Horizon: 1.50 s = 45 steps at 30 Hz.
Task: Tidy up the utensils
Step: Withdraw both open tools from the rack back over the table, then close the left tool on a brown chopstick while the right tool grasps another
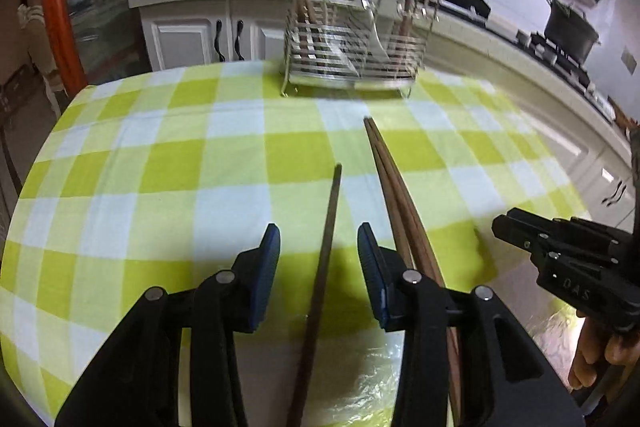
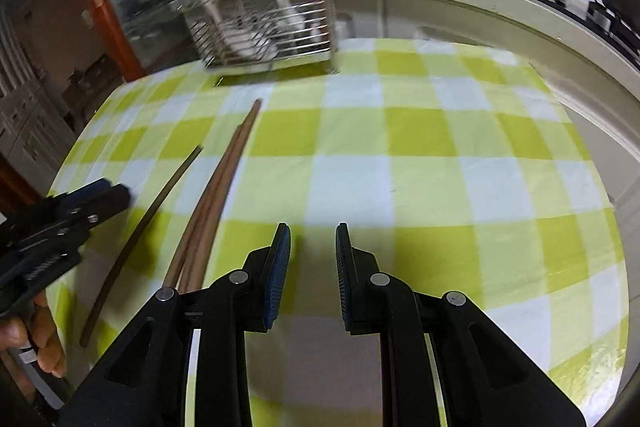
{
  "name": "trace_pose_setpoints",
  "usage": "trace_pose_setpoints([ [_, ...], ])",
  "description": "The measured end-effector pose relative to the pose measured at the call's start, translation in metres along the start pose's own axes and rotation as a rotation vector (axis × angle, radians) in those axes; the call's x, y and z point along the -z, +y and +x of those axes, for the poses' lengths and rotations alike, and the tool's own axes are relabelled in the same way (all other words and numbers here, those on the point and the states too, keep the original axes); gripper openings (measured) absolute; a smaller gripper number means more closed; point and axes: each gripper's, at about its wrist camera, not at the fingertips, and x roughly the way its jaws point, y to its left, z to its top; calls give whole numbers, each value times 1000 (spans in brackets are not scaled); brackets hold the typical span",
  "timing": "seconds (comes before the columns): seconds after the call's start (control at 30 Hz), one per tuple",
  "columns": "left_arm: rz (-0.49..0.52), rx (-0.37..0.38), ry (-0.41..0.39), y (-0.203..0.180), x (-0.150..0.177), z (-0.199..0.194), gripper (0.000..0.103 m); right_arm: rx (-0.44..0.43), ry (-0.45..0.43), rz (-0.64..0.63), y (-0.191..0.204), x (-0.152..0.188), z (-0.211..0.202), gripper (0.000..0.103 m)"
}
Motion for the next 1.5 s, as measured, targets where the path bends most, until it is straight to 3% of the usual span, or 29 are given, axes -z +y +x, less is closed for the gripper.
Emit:
trace_pose_setpoints([
  [0.1,11,-13,22,-2,1,9,37,-8,18,-9,6,2,4,21],
  [0.13,11,-13,27,-2,1,11,35,-24,19,-1,7,3,4,47],
  [0.17,13,-16,34,-2,2,13,35,-15,9,7,7,3,3,84],
  [0.2,18,-23,39,-2,2,15,34,-7,-31,8,8,3,-2,93],
  [0.5,65,-35,54,-9,2,27,21,-7,-26,-20,15,-3,2,91],
  [0.57,81,-49,54,-11,0,28,10,-2,-21,-20,16,-4,5,91],
  [0.63,76,-55,53,-9,0,28,6,-3,-19,-20,18,-6,7,91],
  [1.0,-6,-71,34,25,-1,20,6,31,10,-60,39,-19,33,87],
  [1.5,-105,-98,-24,70,-2,-4,6,82,14,-56,19,-20,41,86],
])
